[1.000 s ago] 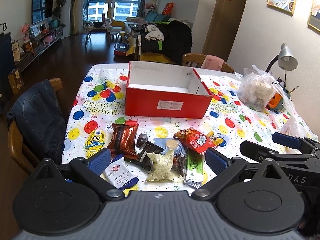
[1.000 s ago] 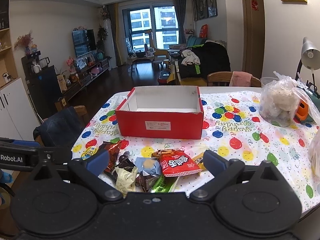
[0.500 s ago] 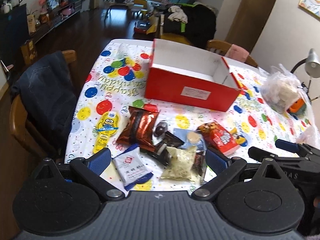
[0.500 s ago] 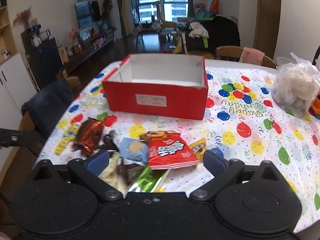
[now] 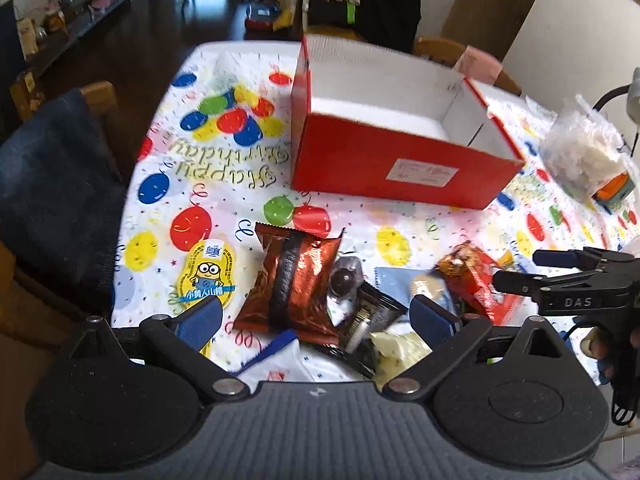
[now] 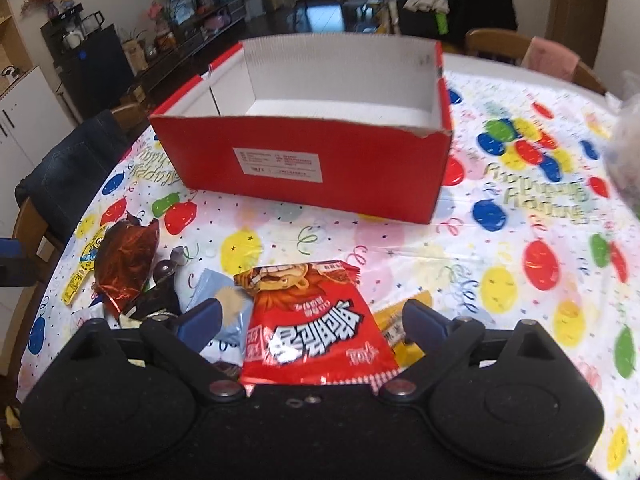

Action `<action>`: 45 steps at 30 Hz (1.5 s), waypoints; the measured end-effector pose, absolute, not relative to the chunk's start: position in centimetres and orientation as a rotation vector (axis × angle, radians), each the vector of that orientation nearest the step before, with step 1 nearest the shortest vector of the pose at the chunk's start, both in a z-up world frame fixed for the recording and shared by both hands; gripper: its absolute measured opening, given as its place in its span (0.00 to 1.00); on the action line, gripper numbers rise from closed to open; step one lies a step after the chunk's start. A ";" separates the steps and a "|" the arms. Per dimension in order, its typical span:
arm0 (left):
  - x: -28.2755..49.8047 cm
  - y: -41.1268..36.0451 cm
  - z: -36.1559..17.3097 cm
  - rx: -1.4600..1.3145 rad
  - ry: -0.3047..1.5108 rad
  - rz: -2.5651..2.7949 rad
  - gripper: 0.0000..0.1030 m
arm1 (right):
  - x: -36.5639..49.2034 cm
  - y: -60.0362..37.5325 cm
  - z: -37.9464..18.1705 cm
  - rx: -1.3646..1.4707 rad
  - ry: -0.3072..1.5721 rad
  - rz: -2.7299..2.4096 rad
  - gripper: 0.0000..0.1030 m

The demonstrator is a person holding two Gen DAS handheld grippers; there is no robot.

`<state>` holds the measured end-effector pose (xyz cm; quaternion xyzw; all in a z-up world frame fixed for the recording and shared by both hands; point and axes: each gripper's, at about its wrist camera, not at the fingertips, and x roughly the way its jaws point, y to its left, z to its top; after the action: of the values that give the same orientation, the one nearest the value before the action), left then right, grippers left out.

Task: Organize snacks
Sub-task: 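Grasp the brown foil packet with left tool while right tool grasps red snack bag, then carry both packets over the red box with both tools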

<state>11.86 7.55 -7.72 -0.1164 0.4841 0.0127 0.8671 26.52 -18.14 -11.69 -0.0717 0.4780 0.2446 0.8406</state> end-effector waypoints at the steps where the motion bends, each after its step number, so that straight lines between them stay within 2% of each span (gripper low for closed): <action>1: 12.6 7.7 -8.2 -0.245 1.028 0.021 0.97 | 26.9 -18.0 -12.0 -0.160 1.024 0.529 0.94; 18: 18.8 9.8 -14.1 -0.328 1.184 0.010 0.91 | 30.3 -16.1 -15.6 -0.220 1.134 0.639 0.90; 21: 19.1 10.0 -14.9 -0.353 1.204 0.011 0.81 | 30.6 -16.2 -15.8 -0.203 1.156 0.640 0.82; 25: 19.1 10.0 -15.4 -0.370 1.206 0.020 0.78 | 30.8 -16.3 -16.2 -0.178 1.167 0.633 0.79; 28: 19.0 9.9 -15.3 -0.361 1.206 0.032 0.65 | 30.8 -16.6 -16.1 -0.164 1.167 0.629 0.76; 37: 18.2 9.4 -14.7 -0.340 1.172 0.069 0.49 | 30.2 -17.1 -15.6 -0.142 1.139 0.599 0.68; 38: 18.0 9.4 -14.5 -0.339 1.168 0.071 0.42 | 30.1 -17.1 -15.5 -0.138 1.135 0.597 0.67; 45: 16.9 9.0 -13.9 -0.338 1.149 0.097 0.40 | 28.9 -17.7 -14.7 -0.125 1.098 0.575 0.66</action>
<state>16.95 9.04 -13.94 -0.1591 0.5407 0.0455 0.8248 28.95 -17.68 -14.71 -0.0584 0.5143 0.2692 0.8122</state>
